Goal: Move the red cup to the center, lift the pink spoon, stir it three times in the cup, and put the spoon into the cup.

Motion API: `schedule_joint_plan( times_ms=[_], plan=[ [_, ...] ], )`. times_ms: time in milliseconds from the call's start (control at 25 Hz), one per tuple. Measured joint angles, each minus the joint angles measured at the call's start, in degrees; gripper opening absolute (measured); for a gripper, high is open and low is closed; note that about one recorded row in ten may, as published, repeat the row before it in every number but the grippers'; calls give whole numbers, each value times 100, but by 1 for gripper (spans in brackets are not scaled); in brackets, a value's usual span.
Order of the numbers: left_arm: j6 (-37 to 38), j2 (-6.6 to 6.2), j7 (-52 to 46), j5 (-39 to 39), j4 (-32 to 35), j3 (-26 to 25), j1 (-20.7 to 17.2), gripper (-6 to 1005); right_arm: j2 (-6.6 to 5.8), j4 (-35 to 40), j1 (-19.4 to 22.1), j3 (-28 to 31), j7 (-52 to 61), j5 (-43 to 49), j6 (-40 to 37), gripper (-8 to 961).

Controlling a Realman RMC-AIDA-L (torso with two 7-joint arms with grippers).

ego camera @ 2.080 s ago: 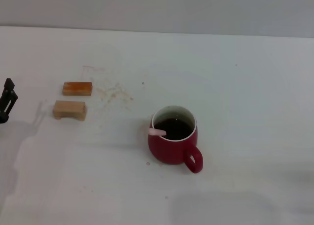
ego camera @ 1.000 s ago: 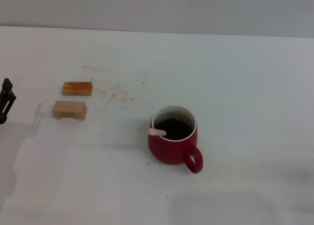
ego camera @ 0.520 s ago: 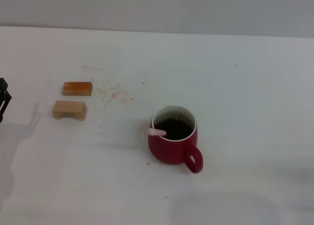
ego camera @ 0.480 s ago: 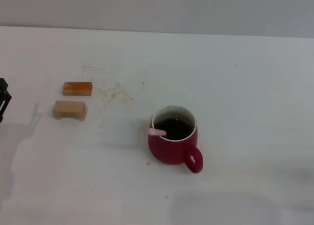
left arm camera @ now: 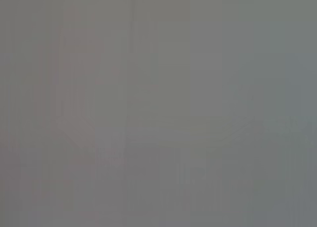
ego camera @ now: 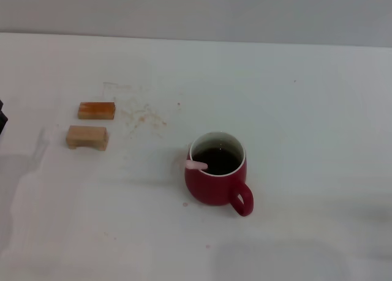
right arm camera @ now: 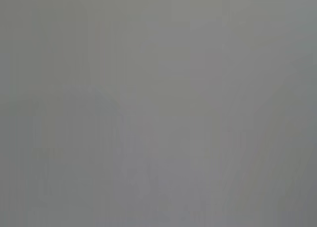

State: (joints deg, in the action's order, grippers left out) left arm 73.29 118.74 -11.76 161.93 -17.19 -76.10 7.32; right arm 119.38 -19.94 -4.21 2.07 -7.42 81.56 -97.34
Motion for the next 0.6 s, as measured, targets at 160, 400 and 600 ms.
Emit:
schedule_joint_plan(
  times_ms=[160, 400, 600],
  plan=[
    [30, 0, -25, -1, 14, 0, -18, 814, 2, 26, -18, -24, 25, 5, 6, -1],
    [40, 0, -28, -1, 22, -6, -29, 814, 6, 34, -26, -32, 5, 28, -8, 0],
    [34, -4, -28, 1, 24, -2, -31, 814, 15, 34, -1, -43, 1, 38, -41, 1]
  ],
)
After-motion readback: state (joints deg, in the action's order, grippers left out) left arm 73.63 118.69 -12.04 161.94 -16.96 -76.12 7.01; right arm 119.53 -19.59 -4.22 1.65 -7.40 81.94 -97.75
